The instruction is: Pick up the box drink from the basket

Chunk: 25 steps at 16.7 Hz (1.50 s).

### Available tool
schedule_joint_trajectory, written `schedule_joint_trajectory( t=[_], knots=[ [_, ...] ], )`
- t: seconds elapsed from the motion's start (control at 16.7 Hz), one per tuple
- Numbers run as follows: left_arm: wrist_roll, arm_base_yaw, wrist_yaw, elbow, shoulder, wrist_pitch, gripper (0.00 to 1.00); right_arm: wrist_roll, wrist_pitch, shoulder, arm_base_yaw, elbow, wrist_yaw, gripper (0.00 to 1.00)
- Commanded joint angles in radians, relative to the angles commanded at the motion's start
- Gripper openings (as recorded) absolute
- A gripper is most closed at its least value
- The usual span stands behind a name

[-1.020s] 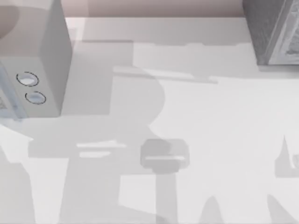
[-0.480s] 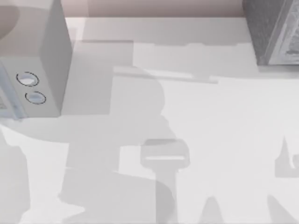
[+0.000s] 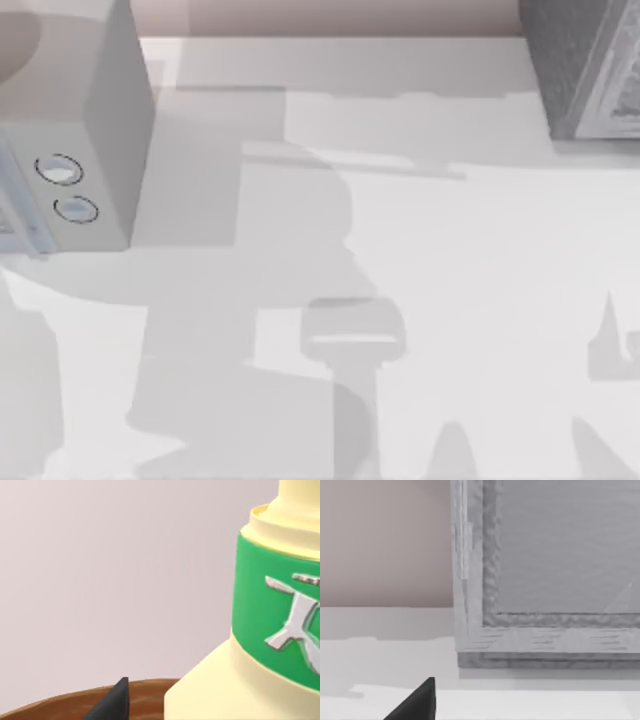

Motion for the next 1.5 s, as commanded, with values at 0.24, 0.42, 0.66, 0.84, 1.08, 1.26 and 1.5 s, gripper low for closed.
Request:
schedule_joint_trajectory(
  t=[0.24,0.42,0.66,0.84,1.08,1.26,1.5],
  knots=[
    [0.000,0.000,0.000,0.000,0.000,0.000,0.47,0.000,0.000,0.000,0.000,0.000,0.000,1.00],
    [0.000,0.000,0.000,0.000,0.000,0.000,0.25,0.000,0.000,0.000,0.000,0.000,0.000,1.00],
    [0.000,0.000,0.000,0.000,0.000,0.000,0.00,0.000,0.000,0.000,0.000,0.000,0.000,1.00],
    [0.000,0.000,0.000,0.000,0.000,0.000,0.00,0.000,0.000,0.000,0.000,0.000,0.000,1.00],
    [0.000,0.000,0.000,0.000,0.000,0.000,0.00,0.000,0.000,0.000,0.000,0.000,0.000,1.00],
    [-0.001,0.004,-0.003,0.022,-0.017,-0.016,0.00,0.000,0.000,0.000,0.000,0.000,0.000,1.00],
    [-0.009,0.004,-0.026,0.139,-0.035,-0.124,0.00,0.000,0.000,0.000,0.000,0.000,0.000,1.00]
  ],
)
